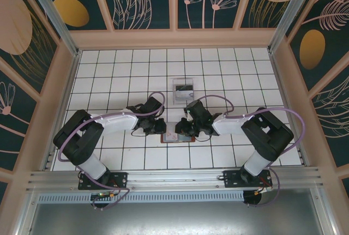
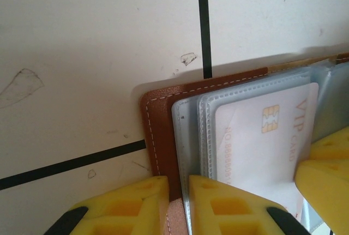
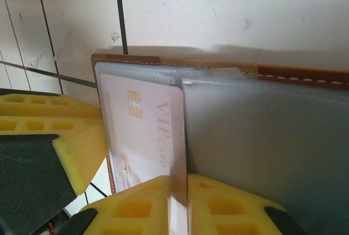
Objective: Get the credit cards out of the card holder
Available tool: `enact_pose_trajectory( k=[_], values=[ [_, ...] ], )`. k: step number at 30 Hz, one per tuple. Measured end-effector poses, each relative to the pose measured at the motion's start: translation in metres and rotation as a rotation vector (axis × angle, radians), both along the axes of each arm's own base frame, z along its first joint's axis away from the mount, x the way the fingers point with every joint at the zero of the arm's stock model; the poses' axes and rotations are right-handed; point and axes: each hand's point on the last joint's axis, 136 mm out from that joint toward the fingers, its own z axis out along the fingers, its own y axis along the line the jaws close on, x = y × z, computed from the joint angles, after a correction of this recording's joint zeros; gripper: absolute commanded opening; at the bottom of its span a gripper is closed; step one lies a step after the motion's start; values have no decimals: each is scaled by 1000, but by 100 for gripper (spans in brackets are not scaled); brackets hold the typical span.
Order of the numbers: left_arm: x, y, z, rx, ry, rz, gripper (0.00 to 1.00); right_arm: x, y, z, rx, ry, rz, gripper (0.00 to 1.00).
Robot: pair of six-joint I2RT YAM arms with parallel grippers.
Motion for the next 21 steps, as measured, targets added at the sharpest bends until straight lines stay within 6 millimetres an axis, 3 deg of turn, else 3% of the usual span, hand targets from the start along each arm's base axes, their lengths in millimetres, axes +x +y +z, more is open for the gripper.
enact_pose_trajectory(
  k=[21],
  values=[
    [2, -1, 1, -2, -6, -2, 20, 1, -10, 7, 24, -12, -36, 5]
  ],
)
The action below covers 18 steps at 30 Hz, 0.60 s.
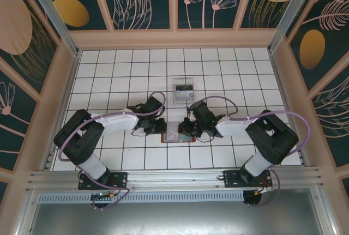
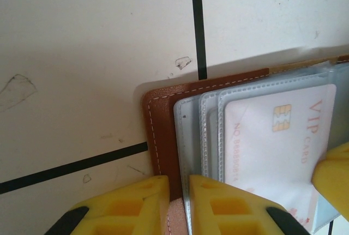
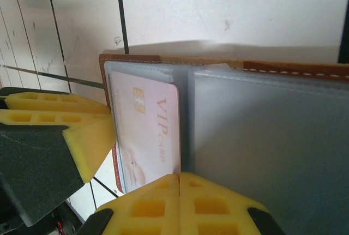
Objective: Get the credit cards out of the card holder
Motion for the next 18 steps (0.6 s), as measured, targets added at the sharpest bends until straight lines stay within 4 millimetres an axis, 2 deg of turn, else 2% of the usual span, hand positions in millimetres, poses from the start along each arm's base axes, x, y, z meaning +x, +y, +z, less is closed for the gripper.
enact_pose_trajectory(
  k=[6, 12, 14, 18],
  values=[
    [1, 0, 2, -2, -6, 1, 20, -1, -4, 1, -13, -2, -9, 5],
    [0, -1, 6, 2, -28, 0, 33, -1, -6, -2, -26, 3, -15, 4],
    [0, -1, 8, 2, -28, 7, 41, -1, -6, -1, -24, 3, -14, 4],
    [-1, 4, 10, 20, -27, 22, 47, -1, -6, -2, -24, 6, -12, 4]
  ],
)
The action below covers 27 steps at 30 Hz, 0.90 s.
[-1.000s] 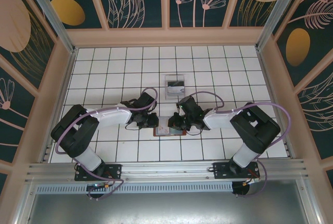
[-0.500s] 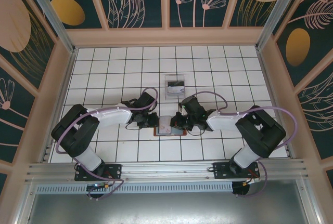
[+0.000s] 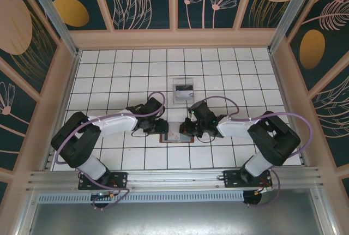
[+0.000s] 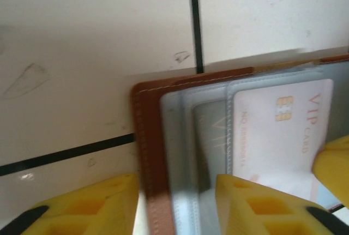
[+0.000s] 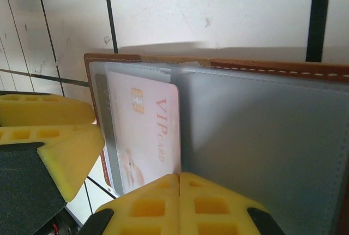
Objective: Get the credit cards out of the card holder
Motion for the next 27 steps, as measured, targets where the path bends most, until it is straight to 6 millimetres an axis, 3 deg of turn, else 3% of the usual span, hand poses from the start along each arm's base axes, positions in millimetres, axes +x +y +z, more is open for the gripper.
enact_pose_trajectory(
  k=[27],
  values=[
    [-5, -9, -3, 39, 1, -27, 54, -1, 0, -3, -6, 10, 2, 4]
  ],
)
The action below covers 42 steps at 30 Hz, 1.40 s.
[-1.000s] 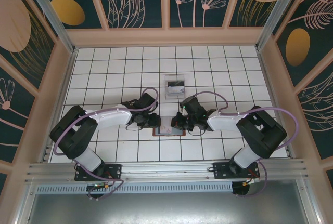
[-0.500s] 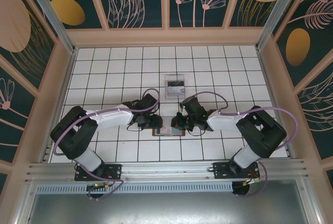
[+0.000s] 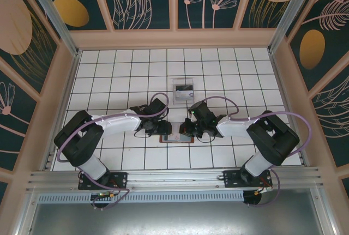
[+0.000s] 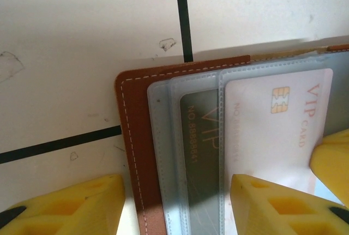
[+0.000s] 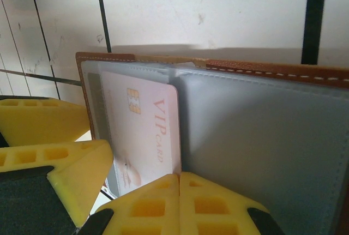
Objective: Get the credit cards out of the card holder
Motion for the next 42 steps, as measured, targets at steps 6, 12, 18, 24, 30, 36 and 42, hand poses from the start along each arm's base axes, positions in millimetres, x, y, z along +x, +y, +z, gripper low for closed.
enact_pose_trajectory(
  k=[6, 12, 18, 24, 30, 36, 42],
  values=[
    [1, 3, -2, 58, -11, -3, 51, 0, 0, 0, -1, -1, 2, 3],
    [2, 3, -2, 80, -22, -10, 47, 0, 1, 1, -5, -1, 7, 3],
    [3, 2, -3, 83, -32, -17, 46, 0, -1, 2, -13, -5, 5, 0],
    [4, 2, -3, 85, -30, -17, 45, -1, -6, 3, -35, -11, 6, 0],
    [4, 2, -3, 85, -30, -17, 45, -1, -10, 8, -42, -16, -2, 0],
    [4, 1, -3, 85, -30, -16, 45, -1, -17, 11, -61, -27, -6, 0],
    [4, 1, -3, 84, -30, -16, 46, -1, -23, 16, -77, -40, -8, 0]
  ],
)
